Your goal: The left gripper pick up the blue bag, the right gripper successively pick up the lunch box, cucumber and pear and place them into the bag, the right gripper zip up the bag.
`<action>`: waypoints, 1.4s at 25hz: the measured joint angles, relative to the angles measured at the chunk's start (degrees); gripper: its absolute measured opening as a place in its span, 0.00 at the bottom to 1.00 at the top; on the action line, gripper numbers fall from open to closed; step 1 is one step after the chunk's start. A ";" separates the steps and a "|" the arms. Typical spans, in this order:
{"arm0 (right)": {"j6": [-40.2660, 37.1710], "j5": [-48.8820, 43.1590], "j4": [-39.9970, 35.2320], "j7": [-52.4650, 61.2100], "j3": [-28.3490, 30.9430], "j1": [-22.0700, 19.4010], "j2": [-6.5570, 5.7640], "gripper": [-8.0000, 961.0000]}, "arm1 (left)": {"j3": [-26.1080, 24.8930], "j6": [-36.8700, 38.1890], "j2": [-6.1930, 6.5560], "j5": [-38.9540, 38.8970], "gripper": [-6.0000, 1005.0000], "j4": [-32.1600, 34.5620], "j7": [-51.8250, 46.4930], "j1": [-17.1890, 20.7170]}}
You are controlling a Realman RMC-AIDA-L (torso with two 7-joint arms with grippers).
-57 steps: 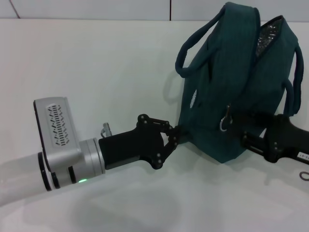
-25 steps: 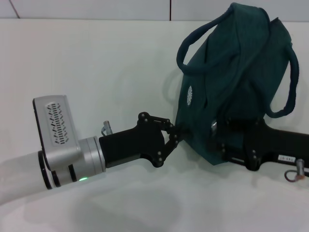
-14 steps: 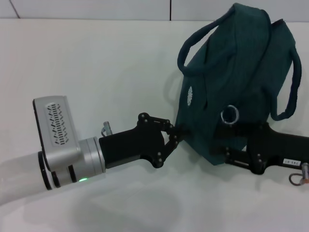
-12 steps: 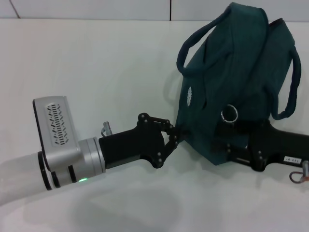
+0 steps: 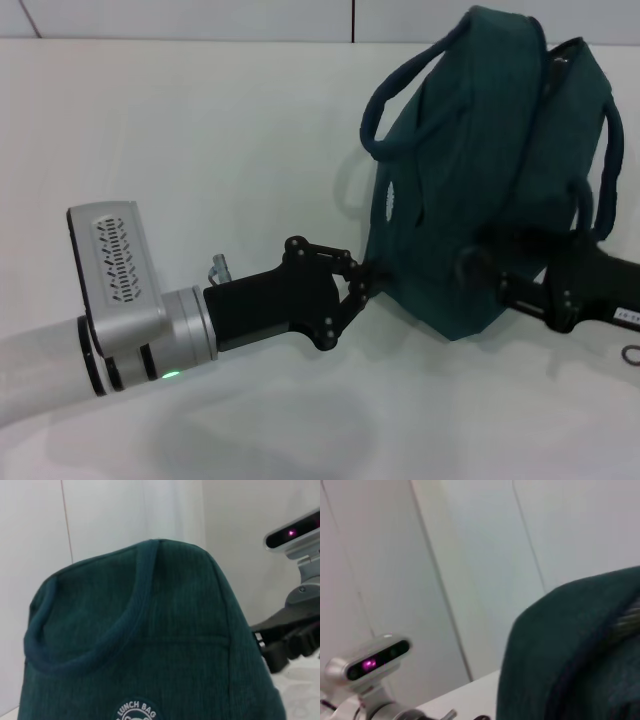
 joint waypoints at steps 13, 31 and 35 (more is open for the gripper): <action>0.09 -1.88 0.18 -0.19 0.31 0.41 0.13 0.47 | 0.00 0.12 0.00 0.15 0.05 0.04 -0.61 -0.23; -1.56 -3.16 -0.34 0.00 -6.17 4.18 0.58 0.47 | 0.19 0.69 0.00 0.01 0.05 0.08 -0.62 -0.30; -3.52 -3.21 -0.40 -0.36 -6.87 3.86 0.22 0.47 | 0.18 0.69 -0.01 -0.05 0.05 0.03 -0.62 -0.19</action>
